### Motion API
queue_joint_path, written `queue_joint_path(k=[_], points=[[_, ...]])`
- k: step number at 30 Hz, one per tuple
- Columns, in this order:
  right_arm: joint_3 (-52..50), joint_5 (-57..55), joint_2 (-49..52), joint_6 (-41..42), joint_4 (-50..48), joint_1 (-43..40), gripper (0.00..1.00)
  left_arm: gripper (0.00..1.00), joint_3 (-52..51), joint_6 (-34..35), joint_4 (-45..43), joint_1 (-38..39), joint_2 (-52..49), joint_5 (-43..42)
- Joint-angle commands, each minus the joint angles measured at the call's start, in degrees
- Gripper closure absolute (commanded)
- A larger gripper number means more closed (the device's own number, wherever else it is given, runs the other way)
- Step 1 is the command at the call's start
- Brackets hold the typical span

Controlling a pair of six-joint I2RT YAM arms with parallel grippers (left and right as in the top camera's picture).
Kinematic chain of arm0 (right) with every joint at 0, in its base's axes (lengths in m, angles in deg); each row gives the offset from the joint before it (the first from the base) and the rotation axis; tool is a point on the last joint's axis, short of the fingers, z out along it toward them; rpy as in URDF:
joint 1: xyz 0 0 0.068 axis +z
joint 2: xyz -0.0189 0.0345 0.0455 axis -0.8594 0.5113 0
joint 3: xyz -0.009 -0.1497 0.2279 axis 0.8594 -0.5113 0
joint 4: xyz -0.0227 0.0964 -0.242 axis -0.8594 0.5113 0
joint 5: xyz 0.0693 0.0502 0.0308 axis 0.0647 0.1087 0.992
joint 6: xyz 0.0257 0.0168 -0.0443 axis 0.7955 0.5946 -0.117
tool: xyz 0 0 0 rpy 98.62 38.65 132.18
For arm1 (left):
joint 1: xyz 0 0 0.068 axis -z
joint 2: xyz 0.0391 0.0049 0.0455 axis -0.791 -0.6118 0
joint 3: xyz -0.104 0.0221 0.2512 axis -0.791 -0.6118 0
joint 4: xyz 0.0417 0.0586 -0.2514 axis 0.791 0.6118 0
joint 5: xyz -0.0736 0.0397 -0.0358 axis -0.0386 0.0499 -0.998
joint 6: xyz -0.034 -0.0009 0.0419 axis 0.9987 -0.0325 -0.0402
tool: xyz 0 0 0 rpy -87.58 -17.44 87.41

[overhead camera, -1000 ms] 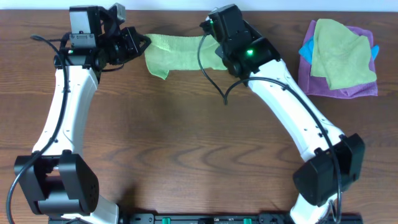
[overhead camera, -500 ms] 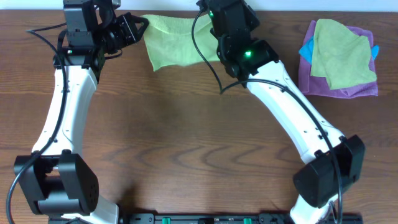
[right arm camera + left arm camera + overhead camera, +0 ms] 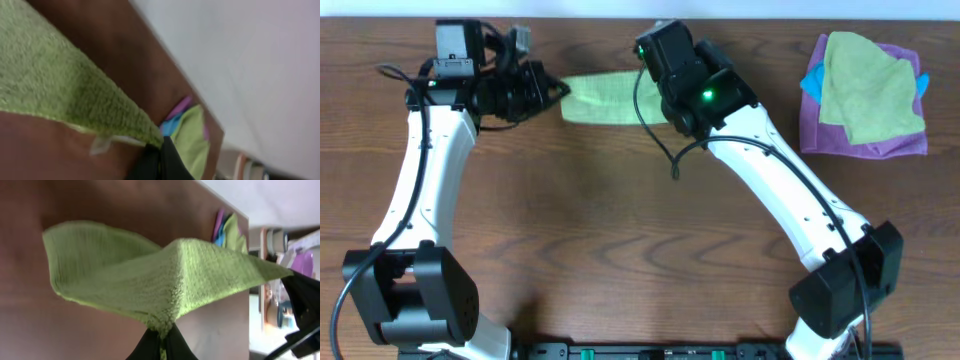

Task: Fold the cloth
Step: 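Swing the held towel toward the near side and lay it flat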

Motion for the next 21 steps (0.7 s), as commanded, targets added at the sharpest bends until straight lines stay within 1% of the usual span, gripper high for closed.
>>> queue_joint_path(k=[1, 4, 9, 13, 19, 21], points=[[0.85, 5.44, -1.75, 7.87, 3.98, 0.79, 0.99, 0.94, 0.39, -4.70, 5.07, -0.17, 0.22, -2.91], [0.85, 11.56, -1.75, 11.23, 8.79, 0.87, 0.99, 0.94, 0.39, -6.56, 10.82, -0.17, 0.22, -2.84], [0.85, 20.65, -1.75, 14.03, 14.45, 1.07, 0.99, 0.94, 0.39, -10.38, 19.26, -0.17, 0.22, -2.56], [0.85, 23.71, -1.75, 14.53, 18.64, 1.20, 0.99, 0.94, 0.35, -13.66, 25.68, -0.13, 0.22, -2.58], [0.83, 24.59, -1.75, 14.58, 24.70, 1.20, 0.99, 0.94, 0.35, -21.14, 36.81, -0.04, 0.22, 0.00], [0.83, 26.91, -1.75, 14.51, 26.23, 1.20, 0.98, 0.94, 0.33, -24.57, 39.60, 0.09, 0.22, 0.79]])
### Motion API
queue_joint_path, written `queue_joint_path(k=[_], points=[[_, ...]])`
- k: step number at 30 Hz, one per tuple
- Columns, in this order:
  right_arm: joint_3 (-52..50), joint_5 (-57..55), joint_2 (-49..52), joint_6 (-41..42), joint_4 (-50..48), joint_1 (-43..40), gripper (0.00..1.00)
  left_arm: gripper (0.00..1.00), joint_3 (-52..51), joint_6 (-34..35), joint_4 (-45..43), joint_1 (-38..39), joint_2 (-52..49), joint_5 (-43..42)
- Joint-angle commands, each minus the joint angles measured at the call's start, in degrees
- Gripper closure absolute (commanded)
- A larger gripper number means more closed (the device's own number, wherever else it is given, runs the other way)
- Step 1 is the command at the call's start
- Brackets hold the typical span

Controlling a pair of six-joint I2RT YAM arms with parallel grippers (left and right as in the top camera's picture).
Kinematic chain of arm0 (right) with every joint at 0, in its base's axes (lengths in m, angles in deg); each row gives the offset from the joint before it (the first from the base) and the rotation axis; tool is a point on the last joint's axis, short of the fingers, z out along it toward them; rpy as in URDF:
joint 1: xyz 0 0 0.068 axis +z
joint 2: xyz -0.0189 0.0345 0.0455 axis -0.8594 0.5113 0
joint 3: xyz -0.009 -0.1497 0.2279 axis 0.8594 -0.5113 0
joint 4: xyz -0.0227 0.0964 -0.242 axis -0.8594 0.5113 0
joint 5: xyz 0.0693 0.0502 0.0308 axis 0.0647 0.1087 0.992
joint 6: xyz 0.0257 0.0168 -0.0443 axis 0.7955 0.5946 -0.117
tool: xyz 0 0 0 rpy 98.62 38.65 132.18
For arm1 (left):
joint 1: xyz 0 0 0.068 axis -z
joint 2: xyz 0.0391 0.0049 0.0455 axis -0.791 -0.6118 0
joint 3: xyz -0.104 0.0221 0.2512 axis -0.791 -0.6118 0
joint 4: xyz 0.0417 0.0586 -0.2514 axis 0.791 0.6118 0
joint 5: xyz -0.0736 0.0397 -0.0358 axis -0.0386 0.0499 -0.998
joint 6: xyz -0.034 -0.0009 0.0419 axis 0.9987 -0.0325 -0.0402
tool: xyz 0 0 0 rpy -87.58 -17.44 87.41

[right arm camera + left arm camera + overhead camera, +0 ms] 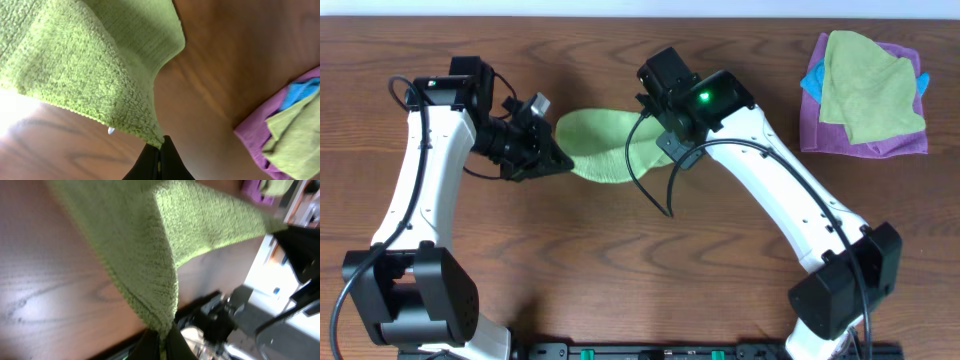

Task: Fold the cloth
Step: 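Swing the held towel toward the near side and lay it flat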

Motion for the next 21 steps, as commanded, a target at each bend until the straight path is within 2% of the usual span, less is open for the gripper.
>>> queue_joint_path(k=[1, 7, 12, 16, 21], points=[[0.76, 4.22, -1.75, 1.05, 1.38, 0.48, 0.98, 0.94, 0.33, -7.69, 2.71, 0.22, 0.22, 2.43], [-1.64, 9.20, -1.75, 1.25, 0.85, 0.48, 0.98, 0.94, 0.24, -8.83, 3.37, 1.81, 2.51, 10.45], [-3.48, 10.10, -2.51, 2.12, 0.04, 0.46, 0.98, 0.94, -0.90, -7.82, 2.64, 2.23, 9.07, 16.79], [-7.50, 11.87, -6.29, 2.14, -2.40, 0.44, 0.98, 0.94, -9.07, -5.33, -0.68, 2.25, 15.82, 17.29], [-18.60, 12.57, -12.98, 3.80, -7.08, 0.61, 0.98, 0.94, -22.56, -0.59, -9.73, 2.64, 20.44, 14.45]])
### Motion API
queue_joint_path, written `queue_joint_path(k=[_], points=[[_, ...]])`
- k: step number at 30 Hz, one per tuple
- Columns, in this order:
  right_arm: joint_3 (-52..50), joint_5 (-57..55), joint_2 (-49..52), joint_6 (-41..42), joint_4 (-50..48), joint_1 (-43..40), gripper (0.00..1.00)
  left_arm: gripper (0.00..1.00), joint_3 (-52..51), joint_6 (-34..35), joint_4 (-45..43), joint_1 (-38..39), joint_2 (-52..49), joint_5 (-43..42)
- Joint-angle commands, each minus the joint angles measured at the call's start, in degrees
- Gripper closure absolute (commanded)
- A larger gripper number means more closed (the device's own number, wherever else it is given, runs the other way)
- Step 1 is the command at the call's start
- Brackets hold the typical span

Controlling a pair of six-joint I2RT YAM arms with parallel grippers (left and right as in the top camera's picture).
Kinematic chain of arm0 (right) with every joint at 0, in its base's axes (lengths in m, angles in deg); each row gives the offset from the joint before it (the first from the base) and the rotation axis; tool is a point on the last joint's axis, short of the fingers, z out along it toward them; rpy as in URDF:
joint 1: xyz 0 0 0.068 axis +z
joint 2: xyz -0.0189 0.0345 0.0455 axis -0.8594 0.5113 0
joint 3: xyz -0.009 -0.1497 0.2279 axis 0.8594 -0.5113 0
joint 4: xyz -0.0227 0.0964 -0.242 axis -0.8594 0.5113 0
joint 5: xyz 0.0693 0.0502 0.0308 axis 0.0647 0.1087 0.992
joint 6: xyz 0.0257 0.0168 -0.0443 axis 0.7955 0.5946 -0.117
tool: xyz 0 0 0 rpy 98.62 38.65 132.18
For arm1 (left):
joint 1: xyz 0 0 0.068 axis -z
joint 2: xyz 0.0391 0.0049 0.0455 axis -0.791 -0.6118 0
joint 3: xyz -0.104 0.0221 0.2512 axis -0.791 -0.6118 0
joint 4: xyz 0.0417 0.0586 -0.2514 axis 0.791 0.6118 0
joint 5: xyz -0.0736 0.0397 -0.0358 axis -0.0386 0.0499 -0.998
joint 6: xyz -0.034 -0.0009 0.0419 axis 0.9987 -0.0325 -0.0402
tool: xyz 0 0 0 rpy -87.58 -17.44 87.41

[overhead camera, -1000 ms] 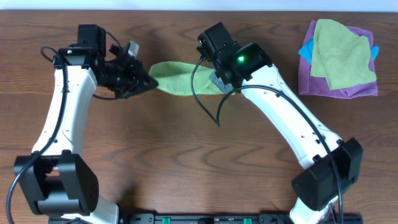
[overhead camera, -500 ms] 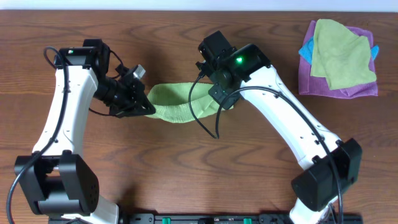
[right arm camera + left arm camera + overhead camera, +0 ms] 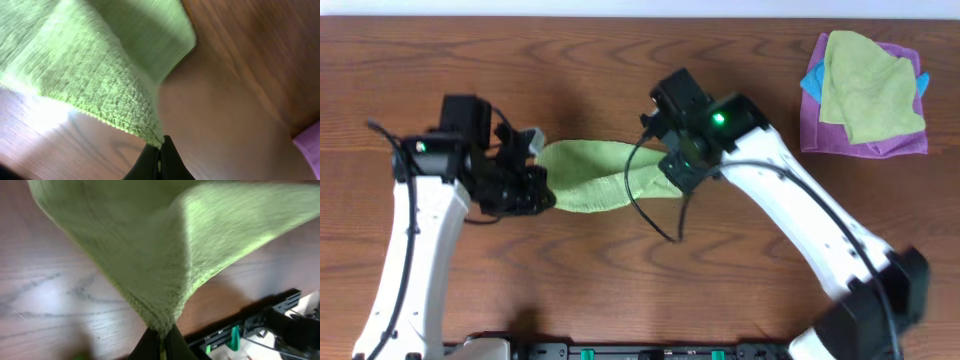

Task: Fold the cloth
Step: 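Swing the held towel toward the near side and lay it flat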

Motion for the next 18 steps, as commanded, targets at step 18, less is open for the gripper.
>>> queue_joint_path(k=[18], points=[[-16.02, 4.83, -4.17, 13.73, 0.74, 15.47, 0.98, 0.94, -17.29, 3.39, -3.26, 1.29, 0.26, -3.98]])
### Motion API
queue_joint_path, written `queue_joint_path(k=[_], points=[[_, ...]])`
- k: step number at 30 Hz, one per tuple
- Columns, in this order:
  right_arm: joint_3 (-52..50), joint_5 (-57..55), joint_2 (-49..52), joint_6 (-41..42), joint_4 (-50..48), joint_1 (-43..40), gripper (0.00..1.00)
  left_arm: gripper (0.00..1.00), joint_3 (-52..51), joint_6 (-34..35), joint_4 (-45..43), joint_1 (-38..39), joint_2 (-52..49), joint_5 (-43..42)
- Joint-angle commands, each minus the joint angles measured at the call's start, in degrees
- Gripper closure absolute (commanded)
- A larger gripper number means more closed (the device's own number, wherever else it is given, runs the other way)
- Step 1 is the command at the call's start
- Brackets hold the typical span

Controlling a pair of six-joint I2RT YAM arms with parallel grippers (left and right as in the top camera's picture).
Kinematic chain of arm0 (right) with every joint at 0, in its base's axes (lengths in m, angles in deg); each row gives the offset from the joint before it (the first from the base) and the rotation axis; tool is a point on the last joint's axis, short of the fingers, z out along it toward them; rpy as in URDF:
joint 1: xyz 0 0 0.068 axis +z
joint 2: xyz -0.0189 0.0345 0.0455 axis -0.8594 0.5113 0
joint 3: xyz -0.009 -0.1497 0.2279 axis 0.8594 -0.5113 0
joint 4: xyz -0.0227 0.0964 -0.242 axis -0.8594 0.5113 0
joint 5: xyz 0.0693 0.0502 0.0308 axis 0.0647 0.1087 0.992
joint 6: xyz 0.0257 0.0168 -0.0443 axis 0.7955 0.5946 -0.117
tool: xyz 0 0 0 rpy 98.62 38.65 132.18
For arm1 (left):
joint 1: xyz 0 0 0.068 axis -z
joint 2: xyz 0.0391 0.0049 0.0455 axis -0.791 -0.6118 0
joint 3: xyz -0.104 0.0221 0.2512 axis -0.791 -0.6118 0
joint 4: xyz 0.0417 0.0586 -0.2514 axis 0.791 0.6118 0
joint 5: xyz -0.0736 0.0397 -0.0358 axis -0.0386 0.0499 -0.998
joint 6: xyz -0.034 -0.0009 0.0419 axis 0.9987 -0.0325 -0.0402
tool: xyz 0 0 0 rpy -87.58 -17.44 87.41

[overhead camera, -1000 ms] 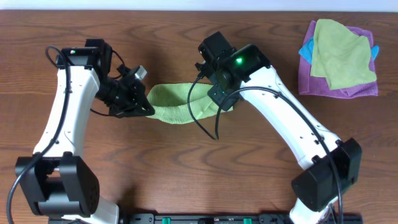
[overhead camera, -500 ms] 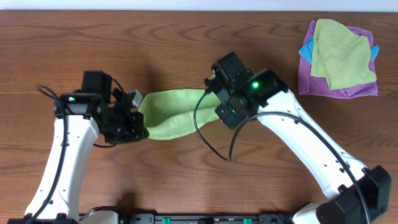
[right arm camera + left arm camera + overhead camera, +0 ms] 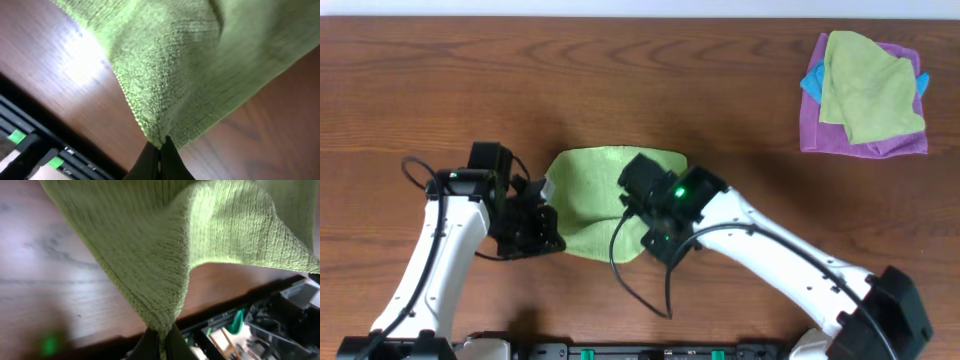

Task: Fold the cloth
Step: 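Swing the held towel toward the near side and lay it flat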

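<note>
A green cloth (image 3: 592, 200) lies spread across the middle of the wooden table, its far edge flat and its near edge held up. My left gripper (image 3: 548, 240) is shut on the cloth's near left corner (image 3: 159, 325). My right gripper (image 3: 642, 238) is shut on the near right corner (image 3: 159, 140). Both wrist views show the green cloth (image 3: 165, 255) draping away from the pinched corners, with the tabletop below.
A pile of folded cloths (image 3: 865, 90), green on purple with blue showing, sits at the far right of the table (image 3: 440, 80). The table's near edge and black equipment below it show in the left wrist view (image 3: 260, 325).
Both grippers have moved toward the near edge with the cloth's corners. The cloth, then a narrow band, now lies opened out wide on the table.
Both grippers held the cloth by its corners near the table's far edge, bunched into a strip. Then they held it lower and nearer, sagging between them. Now the cloth is drawn toward the near side and spread wide, corners still gripped.
</note>
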Motion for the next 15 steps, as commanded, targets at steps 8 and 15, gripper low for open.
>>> queue_joint_path(k=[8, 15], points=[[-4.22, -5.79, -0.68, 6.43, -0.24, 0.72, 0.98, 0.94, -5.14, 0.50, -3.58, 2.69, 0.28, -1.42], [-7.69, -6.19, -0.68, 6.43, 0.00, 0.74, 0.98, 0.94, -5.20, 0.81, -3.63, 2.69, 0.28, 0.42]])
